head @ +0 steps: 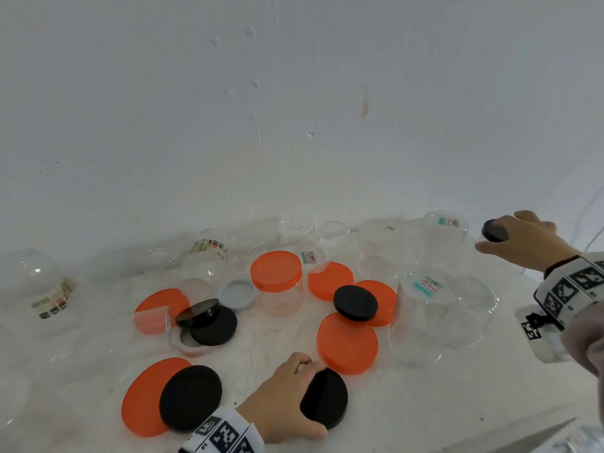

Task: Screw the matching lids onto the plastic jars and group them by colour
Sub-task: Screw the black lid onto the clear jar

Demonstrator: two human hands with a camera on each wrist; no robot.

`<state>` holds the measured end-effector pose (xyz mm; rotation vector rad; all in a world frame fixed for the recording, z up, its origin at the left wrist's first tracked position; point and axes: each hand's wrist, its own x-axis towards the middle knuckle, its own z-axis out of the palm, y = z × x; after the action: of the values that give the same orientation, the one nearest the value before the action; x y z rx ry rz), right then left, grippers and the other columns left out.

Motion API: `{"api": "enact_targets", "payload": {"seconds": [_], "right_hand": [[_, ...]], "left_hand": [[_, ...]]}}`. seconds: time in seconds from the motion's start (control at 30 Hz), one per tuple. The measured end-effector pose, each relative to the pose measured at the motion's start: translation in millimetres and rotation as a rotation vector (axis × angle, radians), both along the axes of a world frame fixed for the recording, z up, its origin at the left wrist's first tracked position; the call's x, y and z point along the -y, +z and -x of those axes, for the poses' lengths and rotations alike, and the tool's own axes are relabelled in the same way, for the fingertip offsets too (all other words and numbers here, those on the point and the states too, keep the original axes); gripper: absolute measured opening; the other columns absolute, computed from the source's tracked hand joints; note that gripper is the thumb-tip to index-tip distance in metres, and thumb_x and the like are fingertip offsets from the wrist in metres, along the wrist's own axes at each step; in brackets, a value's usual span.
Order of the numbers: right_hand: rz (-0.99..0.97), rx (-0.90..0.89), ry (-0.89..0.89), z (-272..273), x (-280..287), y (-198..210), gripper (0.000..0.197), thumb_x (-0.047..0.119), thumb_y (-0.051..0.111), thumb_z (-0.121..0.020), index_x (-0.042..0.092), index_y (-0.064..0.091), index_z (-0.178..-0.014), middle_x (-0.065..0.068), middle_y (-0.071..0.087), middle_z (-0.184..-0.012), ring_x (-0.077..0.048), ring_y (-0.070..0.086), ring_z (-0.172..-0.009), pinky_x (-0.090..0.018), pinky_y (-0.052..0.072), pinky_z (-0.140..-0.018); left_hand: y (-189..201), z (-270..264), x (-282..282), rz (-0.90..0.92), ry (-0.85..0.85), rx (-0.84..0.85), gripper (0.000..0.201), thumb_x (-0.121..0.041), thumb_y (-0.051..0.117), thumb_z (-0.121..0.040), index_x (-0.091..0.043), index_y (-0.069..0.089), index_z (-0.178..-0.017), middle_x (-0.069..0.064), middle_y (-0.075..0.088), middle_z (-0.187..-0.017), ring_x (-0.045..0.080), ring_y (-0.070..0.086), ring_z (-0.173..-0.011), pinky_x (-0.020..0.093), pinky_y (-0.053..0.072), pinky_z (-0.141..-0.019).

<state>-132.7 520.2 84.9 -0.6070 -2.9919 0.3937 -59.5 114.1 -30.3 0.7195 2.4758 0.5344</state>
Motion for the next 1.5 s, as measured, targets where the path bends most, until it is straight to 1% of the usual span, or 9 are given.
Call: {"api": "enact_targets", "payload": {"seconds": [0.07,0.17,0.33,0.6,0.87,0.97,1.1,1.33,1.5], "right_hand": [[-0.006,-0.027,0.106,-4,17,6,0.027,0.050,0.064,-0.083,0.025,0.055,-0.087,-0.011,0.046,-0.111,-0.038,0.041,-0.122,-0.047,0.035,-0.102],[0.039,0.000,0.254,-11,53,14,0.072,0.064,0.060,-0.077,0.018,0.053,-0.132,-0.007,0.043,-0.142,-0.027,0.045,-0.128,-0.037,0.032,-0.106],[0.058,0.321,0.453,-22,102,20,0.108,0.088,0.046,-0.050,0.033,0.034,-0.143,0.004,0.039,-0.143,-0.016,0.041,-0.129,-0.034,0.032,-0.109],[-0.115,0.436,0.566,-23,138,19,0.087,0.043,0.081,-0.066,0.039,0.033,-0.139,0.010,0.038,-0.116,-0.011,0.048,-0.103,-0.029,0.044,-0.091],[0.004,0.301,0.663,-33,169,52,0.086,0.056,0.076,-0.054,0.042,0.033,-0.128,0.017,0.035,-0.115,-0.005,0.049,-0.099,-0.020,0.045,-0.073],[0.045,0.224,0.676,-35,184,52,0.081,0.064,0.073,-0.051,0.044,0.035,-0.120,0.018,0.034,-0.110,-0.004,0.050,-0.093,-0.020,0.042,-0.070],[0.224,0.079,0.603,-29,201,37,0.062,0.056,0.079,-0.064,0.040,0.044,-0.113,0.011,0.045,-0.109,-0.009,0.052,-0.094,-0.025,0.045,-0.074],[0.575,-0.004,0.518,-25,234,6,0.048,0.056,0.076,-0.068,0.018,0.056,-0.090,0.002,0.063,-0.075,-0.010,0.061,-0.066,-0.029,0.053,-0.067],[0.865,0.123,0.434,-29,253,-12,0.051,0.047,0.077,-0.071,0.007,0.056,-0.095,-0.006,0.054,-0.082,-0.017,0.059,-0.071,-0.037,0.060,-0.070]], "left_hand": [[-1,-1,2,-0.010,0.009,0.003,0.085,-0.049,0.066,-0.076,-0.035,0.020,-0.146,-0.012,0.020,-0.139,0.008,0.027,-0.125,0.028,0.034,-0.108],[-2,-2,6,-0.009,0.025,0.000,0.083,-0.049,0.065,-0.077,-0.034,0.020,-0.145,-0.011,0.021,-0.138,0.008,0.024,-0.123,0.025,0.032,-0.105],[-1,-2,15,0.004,0.106,-0.020,0.081,-0.050,0.066,-0.075,-0.034,0.022,-0.141,-0.009,0.023,-0.132,0.012,0.021,-0.125,0.029,0.031,-0.105],[2,-5,38,-0.171,0.326,-0.060,0.077,-0.056,0.066,-0.073,-0.037,0.023,-0.134,-0.012,0.025,-0.126,0.010,0.031,-0.122,0.023,0.032,-0.098],[10,1,63,-0.406,0.601,-0.165,0.090,-0.057,0.067,-0.076,-0.024,0.022,-0.147,-0.004,0.040,-0.139,0.018,0.038,-0.131,0.041,0.036,-0.109],[20,3,74,-0.511,0.668,-0.233,0.071,-0.070,0.061,-0.065,-0.033,0.044,-0.123,-0.011,0.054,-0.116,0.006,0.053,-0.108,0.021,0.046,-0.088],[33,8,89,-0.631,0.746,-0.319,0.024,-0.050,0.066,-0.082,-0.042,0.044,-0.087,-0.010,0.060,-0.091,-0.001,0.055,-0.077,0.011,0.045,-0.062],[46,12,113,-0.764,0.879,-0.316,0.037,-0.053,0.062,-0.083,-0.017,0.060,-0.093,-0.003,0.058,-0.083,0.013,0.055,-0.078,0.025,0.042,-0.070],[54,12,123,-0.787,0.916,-0.306,0.024,-0.041,0.057,-0.091,-0.019,0.065,-0.097,-0.002,0.067,-0.088,0.010,0.062,-0.084,0.013,0.039,-0.064]]}}
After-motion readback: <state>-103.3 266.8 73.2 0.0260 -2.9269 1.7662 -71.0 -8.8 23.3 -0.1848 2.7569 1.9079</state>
